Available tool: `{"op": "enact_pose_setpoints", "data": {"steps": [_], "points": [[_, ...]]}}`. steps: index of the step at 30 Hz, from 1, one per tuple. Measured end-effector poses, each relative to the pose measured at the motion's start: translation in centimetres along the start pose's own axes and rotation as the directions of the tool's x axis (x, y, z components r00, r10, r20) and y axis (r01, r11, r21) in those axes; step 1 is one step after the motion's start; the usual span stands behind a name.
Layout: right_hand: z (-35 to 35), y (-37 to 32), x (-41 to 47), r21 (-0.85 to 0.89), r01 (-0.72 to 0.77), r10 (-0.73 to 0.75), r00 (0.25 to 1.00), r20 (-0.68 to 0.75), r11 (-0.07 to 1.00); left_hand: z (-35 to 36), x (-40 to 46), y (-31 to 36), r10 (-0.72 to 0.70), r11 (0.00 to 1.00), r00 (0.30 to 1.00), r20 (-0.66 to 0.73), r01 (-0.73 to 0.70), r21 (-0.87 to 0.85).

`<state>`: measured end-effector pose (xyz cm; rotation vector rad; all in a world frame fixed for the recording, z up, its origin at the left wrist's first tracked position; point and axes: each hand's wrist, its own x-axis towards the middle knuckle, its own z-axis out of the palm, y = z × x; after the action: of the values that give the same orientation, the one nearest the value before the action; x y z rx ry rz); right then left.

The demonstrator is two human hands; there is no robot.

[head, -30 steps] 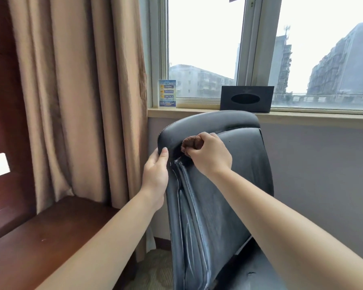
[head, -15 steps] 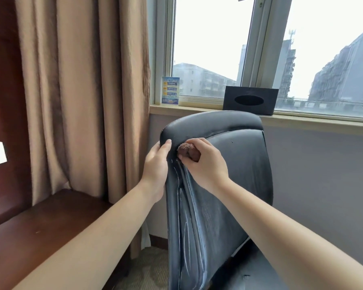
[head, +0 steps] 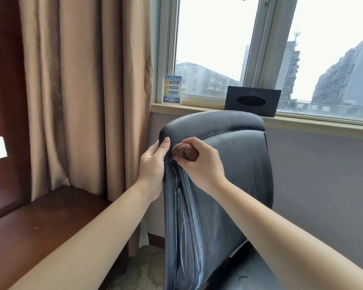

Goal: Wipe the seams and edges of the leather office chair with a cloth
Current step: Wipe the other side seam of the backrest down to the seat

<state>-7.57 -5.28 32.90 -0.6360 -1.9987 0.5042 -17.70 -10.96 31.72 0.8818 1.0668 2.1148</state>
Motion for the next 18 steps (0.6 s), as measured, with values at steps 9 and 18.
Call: {"op": "enact_pose_setpoints", "data": {"steps": [9,18], "points": [[0.1,-0.1,-1.0,-0.119,0.178,-0.184,0.982,-0.035,0.977,-0.1,-0.2,0.1,-0.013,0.999,1.0,-0.013,0.013,-0.03],[0.5,-0.2,-1.6,-0.129,0.149,-0.16,0.984,-0.083,0.98,0.0,-0.5,0.5,-0.061,0.997,0.997,-0.054,0.059,-0.042]]}}
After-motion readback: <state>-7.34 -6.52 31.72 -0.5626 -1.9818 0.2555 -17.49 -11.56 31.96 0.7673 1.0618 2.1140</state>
